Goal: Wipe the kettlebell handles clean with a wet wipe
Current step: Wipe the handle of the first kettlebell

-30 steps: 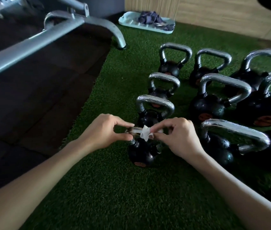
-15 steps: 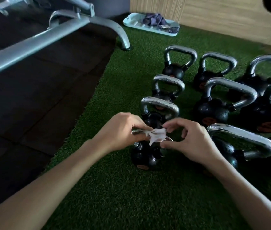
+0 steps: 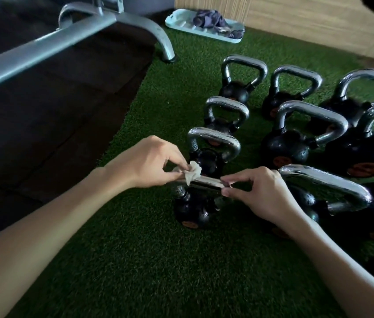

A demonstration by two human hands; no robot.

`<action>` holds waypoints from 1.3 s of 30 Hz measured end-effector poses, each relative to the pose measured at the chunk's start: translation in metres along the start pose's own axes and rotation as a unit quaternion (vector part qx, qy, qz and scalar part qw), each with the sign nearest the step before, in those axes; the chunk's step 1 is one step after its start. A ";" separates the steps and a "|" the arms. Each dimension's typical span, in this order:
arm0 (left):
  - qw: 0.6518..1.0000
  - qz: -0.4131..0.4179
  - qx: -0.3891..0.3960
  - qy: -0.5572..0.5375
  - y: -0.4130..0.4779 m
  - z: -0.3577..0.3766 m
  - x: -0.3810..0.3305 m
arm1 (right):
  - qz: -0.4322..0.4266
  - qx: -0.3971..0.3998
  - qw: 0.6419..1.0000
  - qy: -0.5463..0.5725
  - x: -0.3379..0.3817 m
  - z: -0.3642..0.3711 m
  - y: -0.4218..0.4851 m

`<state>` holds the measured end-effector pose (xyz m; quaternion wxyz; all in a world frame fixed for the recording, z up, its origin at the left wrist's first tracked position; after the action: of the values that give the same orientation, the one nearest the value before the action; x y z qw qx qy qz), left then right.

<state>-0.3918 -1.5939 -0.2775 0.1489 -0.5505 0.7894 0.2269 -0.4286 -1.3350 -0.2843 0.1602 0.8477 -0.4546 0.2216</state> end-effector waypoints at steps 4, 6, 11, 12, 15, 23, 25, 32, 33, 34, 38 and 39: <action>0.996 -0.069 -0.035 -0.049 -0.012 0.012 0.002 | 0.031 0.010 0.999 -0.005 -0.011 -0.011 -0.011; 0.996 -0.061 -0.047 -0.051 -0.011 0.019 -0.007 | 0.024 0.029 0.999 0.000 -0.013 -0.016 -0.011; 0.999 -0.013 -0.032 -0.021 -0.005 0.020 -0.017 | 0.007 0.054 0.998 -0.019 -0.010 -0.008 -0.004; 1.000 -0.017 -0.018 -0.018 -0.007 0.019 -0.014 | 0.012 0.044 0.999 -0.020 -0.011 -0.005 -0.005; 0.996 -0.031 0.006 -0.085 -0.018 0.021 -0.007 | 0.018 0.023 0.999 -0.024 -0.011 -0.003 -0.010; 0.996 -0.010 -0.046 -0.077 -0.008 0.026 -0.017 | 0.038 0.032 0.998 -0.025 -0.018 -0.013 -0.011; 0.997 -0.022 -0.031 -0.068 -0.007 0.031 -0.010 | 0.040 0.031 0.998 -0.026 -0.022 -0.015 -0.013; 0.969 -0.069 -0.148 -0.186 -0.030 0.063 -0.010 | 0.043 0.028 0.998 0.025 -0.027 -0.020 -0.022; 0.965 -0.073 -0.168 -0.188 -0.031 0.066 -0.011 | 0.046 0.023 0.998 0.029 -0.028 -0.019 -0.022; 0.960 -0.082 -0.185 -0.192 -0.033 0.070 -0.010 | 0.050 0.017 0.998 0.031 -0.029 -0.019 -0.023; 0.953 -0.152 -0.192 -0.178 -0.047 0.094 0.004 | 0.055 0.013 0.998 0.037 -0.029 -0.019 -0.023; 0.951 -0.163 -0.203 -0.167 -0.049 0.099 0.003 | 0.056 0.015 0.998 0.040 -0.030 -0.020 -0.023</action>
<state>-0.3478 -1.5586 -0.3730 0.1987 -0.6443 0.5906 0.4434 -0.4282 -1.2924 -0.2847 0.1527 0.8139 -0.4907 0.2710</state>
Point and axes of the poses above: each hand's wrist, its own y-axis towards the middle knuckle, its own z-axis out of the palm, x = y × z, the point moved 3 cm from there along y, towards the middle knuckle, and after that the axes turned 3 degrees about -z, right-handed, at the moved point
